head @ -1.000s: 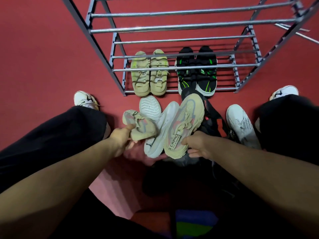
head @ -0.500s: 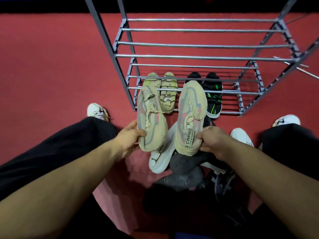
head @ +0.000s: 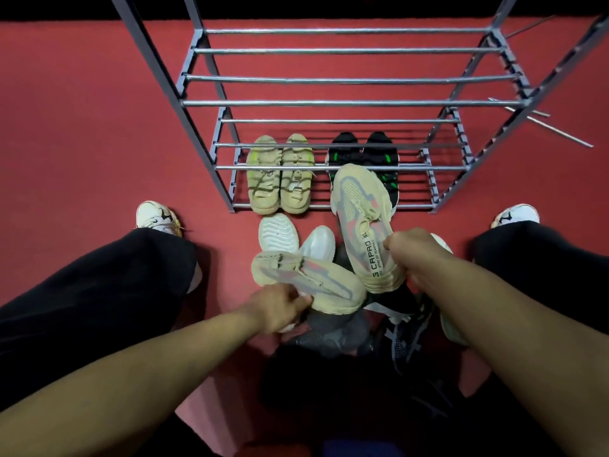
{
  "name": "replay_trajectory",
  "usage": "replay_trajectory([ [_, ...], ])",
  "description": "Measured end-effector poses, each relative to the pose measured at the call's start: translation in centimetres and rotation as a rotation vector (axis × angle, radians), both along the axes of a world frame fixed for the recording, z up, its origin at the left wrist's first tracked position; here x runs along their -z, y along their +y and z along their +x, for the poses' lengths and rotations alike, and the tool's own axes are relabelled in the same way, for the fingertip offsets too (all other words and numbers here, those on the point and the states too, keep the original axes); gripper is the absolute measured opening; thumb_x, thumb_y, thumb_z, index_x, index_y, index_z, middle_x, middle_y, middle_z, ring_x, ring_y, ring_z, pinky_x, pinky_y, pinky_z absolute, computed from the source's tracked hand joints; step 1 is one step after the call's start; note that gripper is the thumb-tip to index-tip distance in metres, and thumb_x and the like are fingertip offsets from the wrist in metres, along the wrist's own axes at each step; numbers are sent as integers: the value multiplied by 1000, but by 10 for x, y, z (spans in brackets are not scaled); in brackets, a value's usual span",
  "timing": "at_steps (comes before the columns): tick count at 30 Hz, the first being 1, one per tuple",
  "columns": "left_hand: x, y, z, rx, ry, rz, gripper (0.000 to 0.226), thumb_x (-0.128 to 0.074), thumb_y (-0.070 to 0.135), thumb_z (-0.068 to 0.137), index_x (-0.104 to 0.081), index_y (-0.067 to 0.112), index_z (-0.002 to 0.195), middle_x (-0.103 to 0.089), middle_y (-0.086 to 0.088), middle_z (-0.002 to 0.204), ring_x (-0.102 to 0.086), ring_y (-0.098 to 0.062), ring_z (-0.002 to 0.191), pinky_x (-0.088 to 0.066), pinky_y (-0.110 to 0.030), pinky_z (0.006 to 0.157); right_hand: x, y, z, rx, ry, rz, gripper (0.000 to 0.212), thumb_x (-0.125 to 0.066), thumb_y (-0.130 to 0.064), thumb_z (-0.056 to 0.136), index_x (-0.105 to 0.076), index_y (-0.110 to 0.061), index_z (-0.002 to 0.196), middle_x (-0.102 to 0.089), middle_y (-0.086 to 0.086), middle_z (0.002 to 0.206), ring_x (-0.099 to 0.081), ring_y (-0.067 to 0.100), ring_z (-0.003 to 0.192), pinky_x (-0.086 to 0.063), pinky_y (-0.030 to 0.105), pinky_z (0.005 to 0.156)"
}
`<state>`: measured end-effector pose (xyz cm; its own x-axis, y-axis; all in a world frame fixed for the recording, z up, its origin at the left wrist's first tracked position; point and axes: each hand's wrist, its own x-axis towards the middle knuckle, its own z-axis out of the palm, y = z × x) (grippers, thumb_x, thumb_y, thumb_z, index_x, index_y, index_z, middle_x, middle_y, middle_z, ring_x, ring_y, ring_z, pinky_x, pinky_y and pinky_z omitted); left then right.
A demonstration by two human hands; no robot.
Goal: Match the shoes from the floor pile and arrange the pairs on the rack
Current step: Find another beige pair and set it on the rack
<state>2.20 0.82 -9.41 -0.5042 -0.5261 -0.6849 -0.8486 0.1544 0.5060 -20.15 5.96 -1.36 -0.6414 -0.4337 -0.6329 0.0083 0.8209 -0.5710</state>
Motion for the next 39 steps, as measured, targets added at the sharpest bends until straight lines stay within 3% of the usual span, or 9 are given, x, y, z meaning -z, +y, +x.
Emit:
replay_trajectory([
  [5, 7, -40, 2, -104, 105, -610, 29, -38, 40, 93, -59, 19, 98, -58, -10, 113, -51, -31, 109, -43, -39, 91, 4, 8, -4, -17, -22, 34, 9, -55, -8, 86, -62, -3, 89, -66, 17, 87, -65, 34, 86, -52, 37, 77],
  [10, 31, -76, 11, -8, -56, -390, 59, -41, 27, 93, -25, 22, 149, -33, -11, 154, -31, -33, 140, -27, -43, 115, 10, 16, -8, -44, -63, 79, 10, -57, -12, 81, -64, -5, 79, -71, 18, 90, -65, 32, 77, -46, 32, 61],
  [13, 33, -72, 11, 29, -90, -175, 54, -40, 29, 99, -26, 23, 150, -53, -11, 142, -52, -32, 127, -38, -33, 105, 7, 17, -12, -61, -75, 76, 13, -57, -12, 82, -67, -3, 84, -71, 15, 86, -63, 28, 68, -43, 29, 57],
  [18, 28, -67, 20, 147, -119, -312, 31, -41, 45, 96, -63, 29, 112, -72, -1, 107, -65, -25, 101, -49, -36, 91, 4, 13, -11, -72, -85, 29, 16, -52, -15, 94, -54, -11, 79, -52, 5, 67, -43, 16, 51, -29, 24, 45],
  [22, 31, -59, 26, 270, -202, -464, 27, -60, 50, 84, -57, 33, 105, -46, 2, 119, -43, -26, 117, -45, -44, 94, 3, 11, -8, -91, -87, 7, 14, -51, -14, 95, -54, -9, 81, -50, 6, 66, -42, 16, 49, -28, 23, 43],
  [26, 35, -57, 27, 0, -28, -117, 66, -72, 34, 80, -29, 17, 127, -61, 0, 95, -61, -17, 80, -50, -34, 77, 1, 12, -6, -87, -69, 25, 11, -51, -14, 95, -54, -9, 85, -48, 6, 63, -41, 15, 47, -28, 18, 37],
  [29, 33, -67, 33, -54, -106, 63, 92, -78, 61, 59, -47, 12, 131, -69, -2, 104, -65, -20, 95, -51, -33, 91, 1, 12, -8, -107, -54, 47, 25, -50, -15, 95, -50, -11, 71, -48, 5, 59, -41, 14, 45, -27, 18, 37],
  [33, 19, -73, 39, -49, -20, 193, 67, -72, 66, 65, -67, 9, 99, -63, 3, 78, -59, -14, 70, -47, -23, 64, 2, 8, -10, -96, -43, 29, 26, -49, -12, 95, -52, -10, 69, -50, 5, 56, -41, 14, 44, -25, 13, 30],
  [39, -13, -87, 49, -418, 297, 203, 66, -69, 74, 59, -70, 14, 87, -66, -13, 77, -54, -25, 61, -45, -30, 56, 4, -8, -10, 26, -29, -113, 16, -52, -12, 89, -60, -9, 75, -59, 8, 67, -51, 21, 53, -32, 25, 45],
])
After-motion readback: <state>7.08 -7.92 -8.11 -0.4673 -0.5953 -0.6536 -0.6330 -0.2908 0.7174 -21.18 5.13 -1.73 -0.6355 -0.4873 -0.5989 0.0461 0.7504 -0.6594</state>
